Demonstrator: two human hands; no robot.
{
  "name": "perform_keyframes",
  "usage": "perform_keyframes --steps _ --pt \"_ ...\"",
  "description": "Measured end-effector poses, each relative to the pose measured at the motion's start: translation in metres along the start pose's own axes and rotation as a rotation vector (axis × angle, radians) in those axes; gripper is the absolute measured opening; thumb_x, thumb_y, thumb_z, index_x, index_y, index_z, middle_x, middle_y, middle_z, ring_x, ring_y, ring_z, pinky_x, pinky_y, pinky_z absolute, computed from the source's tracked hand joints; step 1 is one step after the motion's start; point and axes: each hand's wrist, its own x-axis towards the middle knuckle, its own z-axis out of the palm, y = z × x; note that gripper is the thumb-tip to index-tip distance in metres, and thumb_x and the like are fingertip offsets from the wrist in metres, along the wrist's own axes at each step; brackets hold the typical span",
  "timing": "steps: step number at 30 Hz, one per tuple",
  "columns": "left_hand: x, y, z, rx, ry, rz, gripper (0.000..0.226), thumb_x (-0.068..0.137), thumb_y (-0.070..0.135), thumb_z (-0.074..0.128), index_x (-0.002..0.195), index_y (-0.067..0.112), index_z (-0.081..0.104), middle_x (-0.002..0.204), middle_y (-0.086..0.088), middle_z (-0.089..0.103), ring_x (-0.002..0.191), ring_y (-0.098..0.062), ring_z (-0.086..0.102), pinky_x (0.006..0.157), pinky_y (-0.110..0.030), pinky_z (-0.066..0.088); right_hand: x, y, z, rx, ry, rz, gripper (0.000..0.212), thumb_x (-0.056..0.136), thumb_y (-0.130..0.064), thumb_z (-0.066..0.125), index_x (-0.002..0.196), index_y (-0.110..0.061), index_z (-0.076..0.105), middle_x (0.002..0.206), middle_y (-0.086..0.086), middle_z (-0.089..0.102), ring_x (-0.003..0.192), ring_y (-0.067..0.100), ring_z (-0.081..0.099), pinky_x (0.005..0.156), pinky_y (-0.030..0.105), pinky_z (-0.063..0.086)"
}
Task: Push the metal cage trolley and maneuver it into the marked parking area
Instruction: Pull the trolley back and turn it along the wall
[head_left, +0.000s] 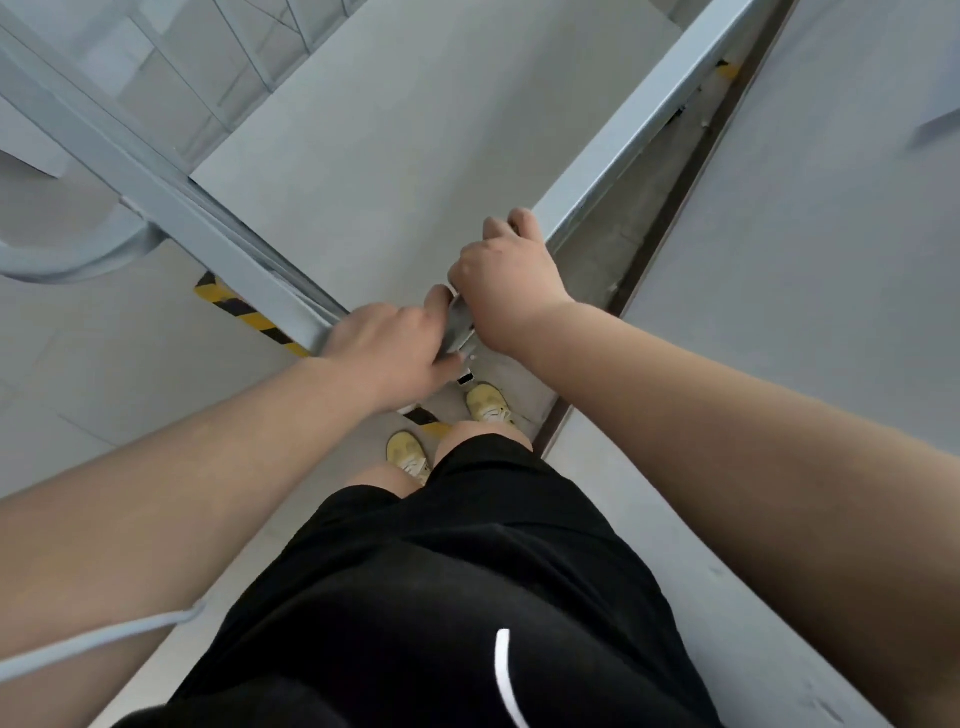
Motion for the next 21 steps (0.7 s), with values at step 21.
perform_keyframes --steps 21 --pt "-0.021 -0.071 -0.022 0.228 -0.067 0.092 0.067 0.072 0.078 0.037 0.106 0.026 0.062 0.105 0.000 0.069 0.102 -0.025 0.060 0.087 -0.035 0.043 0.004 0.002 0.004 -0.120 -0.038 0.054 0.030 0.085 0.000 0.047 0.104 -0.014 0.066 0.107 0.006 0.063 0.114 0.029 0.045 0.099 0.036 0.028"
